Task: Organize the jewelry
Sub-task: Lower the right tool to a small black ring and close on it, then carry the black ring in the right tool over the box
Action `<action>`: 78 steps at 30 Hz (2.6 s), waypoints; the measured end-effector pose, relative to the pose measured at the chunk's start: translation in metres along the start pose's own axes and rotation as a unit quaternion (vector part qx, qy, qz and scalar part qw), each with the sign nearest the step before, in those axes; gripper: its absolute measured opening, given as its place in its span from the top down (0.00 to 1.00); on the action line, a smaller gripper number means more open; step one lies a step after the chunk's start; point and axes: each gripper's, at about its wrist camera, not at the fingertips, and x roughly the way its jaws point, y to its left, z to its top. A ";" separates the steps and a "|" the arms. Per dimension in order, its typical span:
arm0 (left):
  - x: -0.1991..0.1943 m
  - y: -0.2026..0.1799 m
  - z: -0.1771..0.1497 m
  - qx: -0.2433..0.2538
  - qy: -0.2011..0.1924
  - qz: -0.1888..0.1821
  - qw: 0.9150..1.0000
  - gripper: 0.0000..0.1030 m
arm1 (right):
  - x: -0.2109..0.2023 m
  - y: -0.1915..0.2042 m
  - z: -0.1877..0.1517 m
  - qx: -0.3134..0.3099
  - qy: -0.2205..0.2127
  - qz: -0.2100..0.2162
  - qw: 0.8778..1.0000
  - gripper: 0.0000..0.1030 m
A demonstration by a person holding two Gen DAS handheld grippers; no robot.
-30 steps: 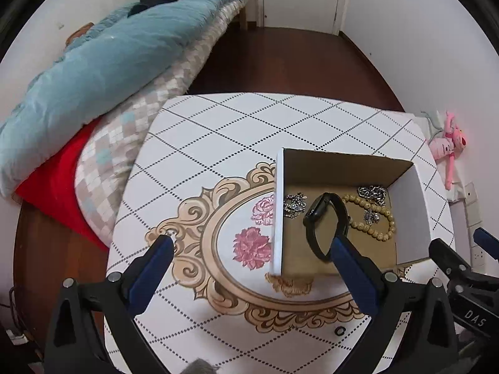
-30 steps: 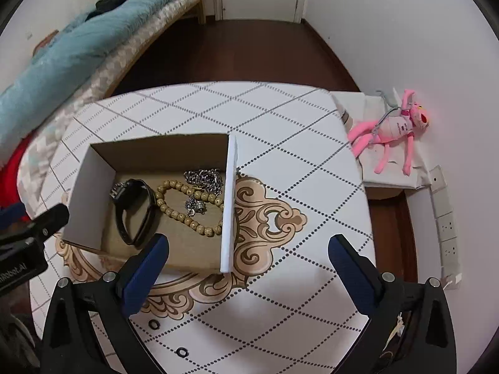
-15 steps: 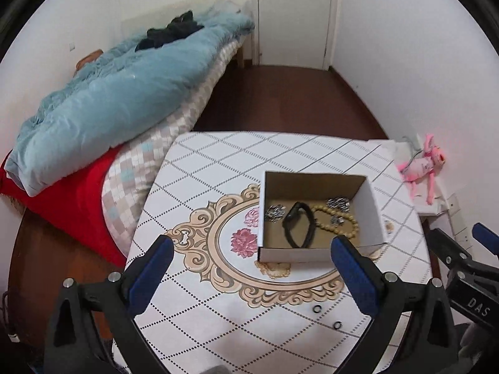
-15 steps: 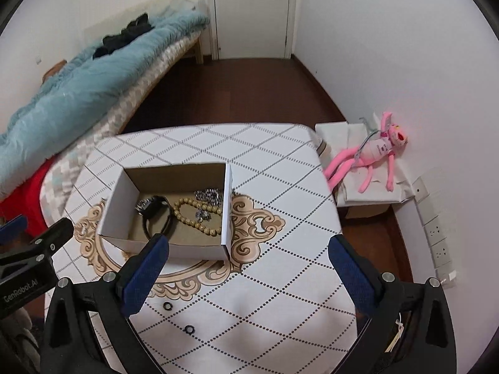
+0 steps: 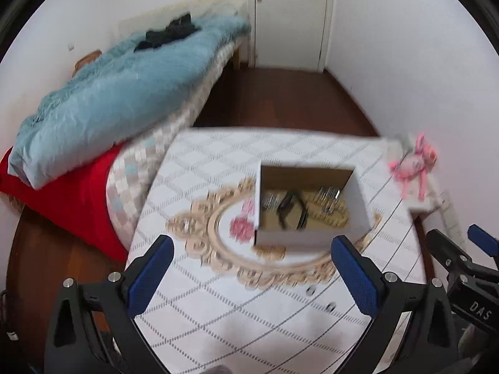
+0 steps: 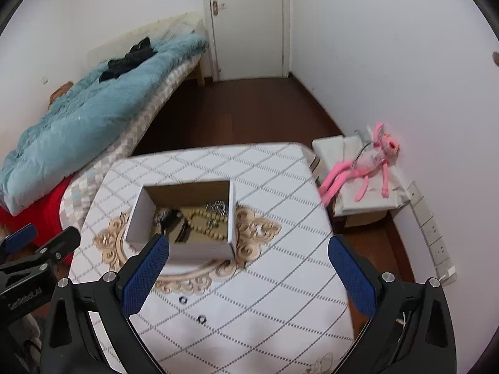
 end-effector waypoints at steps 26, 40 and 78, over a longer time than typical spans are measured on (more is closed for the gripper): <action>0.111 0.027 -0.092 0.008 0.168 0.053 0.984 0.00 | 0.119 0.056 -0.128 -0.083 0.118 0.054 0.988 0.87; 0.121 -0.073 -0.079 0.055 0.145 -0.039 0.987 0.31 | 0.112 -0.047 -0.092 0.041 0.101 0.011 0.994 0.87; 0.125 -0.017 0.091 0.002 0.127 -0.063 0.990 0.76 | 0.163 0.014 0.061 0.022 0.147 0.150 0.977 0.86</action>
